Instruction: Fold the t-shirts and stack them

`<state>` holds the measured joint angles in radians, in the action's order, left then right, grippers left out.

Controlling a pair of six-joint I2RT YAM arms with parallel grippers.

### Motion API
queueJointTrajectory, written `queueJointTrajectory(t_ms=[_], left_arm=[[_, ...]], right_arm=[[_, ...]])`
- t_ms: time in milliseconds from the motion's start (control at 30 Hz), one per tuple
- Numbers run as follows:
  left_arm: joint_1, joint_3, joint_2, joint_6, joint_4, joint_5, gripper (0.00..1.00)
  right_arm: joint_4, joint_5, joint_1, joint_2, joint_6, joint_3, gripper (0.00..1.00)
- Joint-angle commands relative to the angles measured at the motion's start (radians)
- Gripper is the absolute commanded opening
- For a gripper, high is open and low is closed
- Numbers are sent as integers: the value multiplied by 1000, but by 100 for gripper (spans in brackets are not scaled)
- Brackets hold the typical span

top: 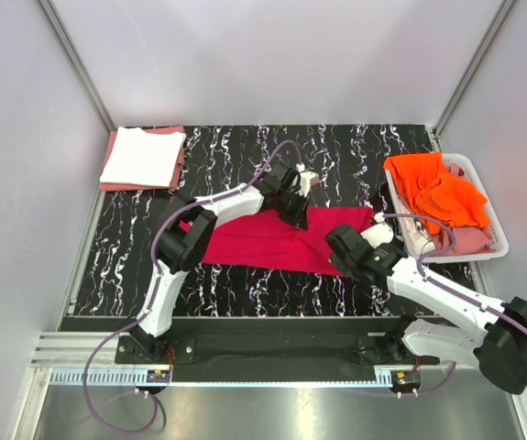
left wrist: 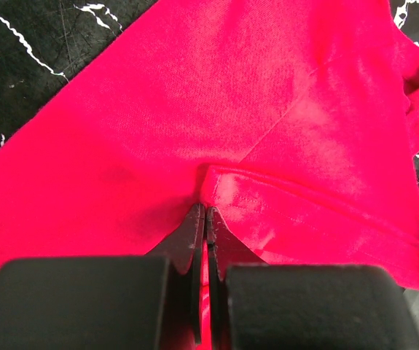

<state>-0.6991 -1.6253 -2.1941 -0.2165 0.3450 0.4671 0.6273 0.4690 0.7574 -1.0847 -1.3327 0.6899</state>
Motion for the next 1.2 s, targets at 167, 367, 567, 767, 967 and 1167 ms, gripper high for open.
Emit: queueJointTrajectory(t_ms=[167,367,567,767,967,1167], left_arm=[[-4,45,119,-49,-32,-59,0],[-3,94,172,-118,-74,-91,0],[-3,111,157,-162,-81,-76,0],[-4,128,142,-193,-100,-84,0],[-3,136,125,-211,-101,-110,0],[-3,128,108,-236,-107,-116,0]], right_arm=[[5,267,8,14,203,22,0],[-89,192,-4,0,288,-38,0],[-104,168,-18,-67,366,-15,6],[-103,148,-88,-118,434,3,7],[-104,99,-176,-172,524,29,7],[-109,60,-207,-254,644,97,7]])
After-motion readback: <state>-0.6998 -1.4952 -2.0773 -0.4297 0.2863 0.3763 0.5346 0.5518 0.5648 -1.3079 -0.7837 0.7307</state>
